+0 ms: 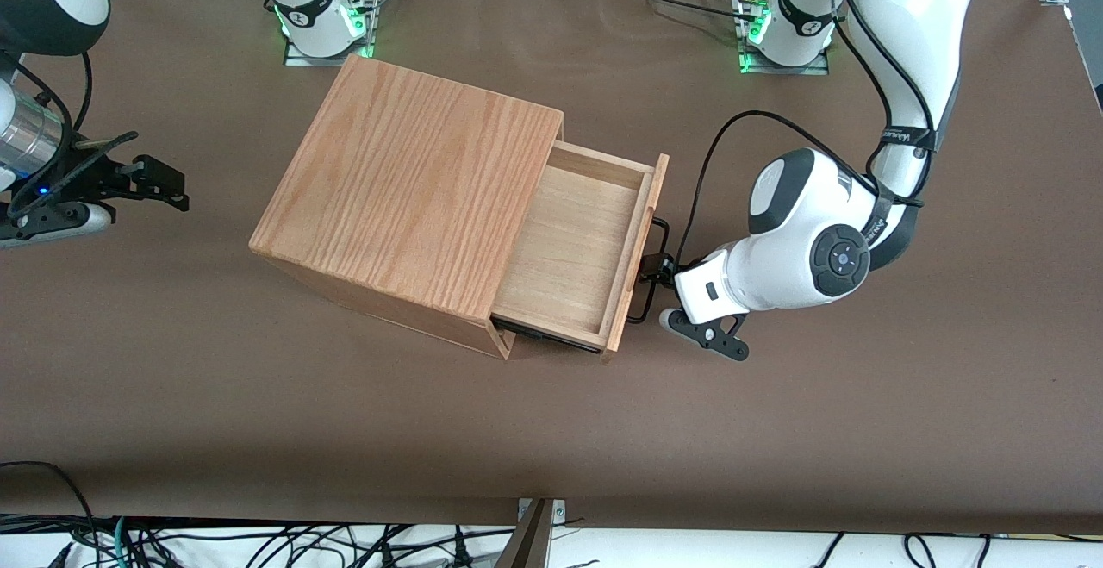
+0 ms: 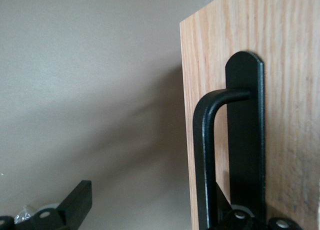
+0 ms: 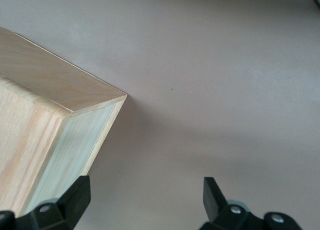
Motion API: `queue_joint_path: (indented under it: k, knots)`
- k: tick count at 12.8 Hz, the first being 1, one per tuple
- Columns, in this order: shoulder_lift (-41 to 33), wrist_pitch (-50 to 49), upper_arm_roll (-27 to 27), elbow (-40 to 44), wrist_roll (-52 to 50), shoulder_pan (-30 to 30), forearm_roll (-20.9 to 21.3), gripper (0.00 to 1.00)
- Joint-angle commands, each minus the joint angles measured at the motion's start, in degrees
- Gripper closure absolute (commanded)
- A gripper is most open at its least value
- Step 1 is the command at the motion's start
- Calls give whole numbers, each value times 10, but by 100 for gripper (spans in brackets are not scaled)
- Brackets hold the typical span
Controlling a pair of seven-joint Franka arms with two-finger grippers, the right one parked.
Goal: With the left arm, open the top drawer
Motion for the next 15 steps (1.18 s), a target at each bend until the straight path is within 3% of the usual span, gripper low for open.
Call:
queue_joint_path:
  k: [1, 9, 12, 15]
  knots:
    - [-15, -15, -2, -15, 25, 3, 10, 0]
    - [-40, -74, -4, -6, 22, -4, 6, 0]
    - [-52, -78, -3, -5, 24, 5, -41, 0]
    - [-82, -107, 4, -4, 20, 9, -37, 0]
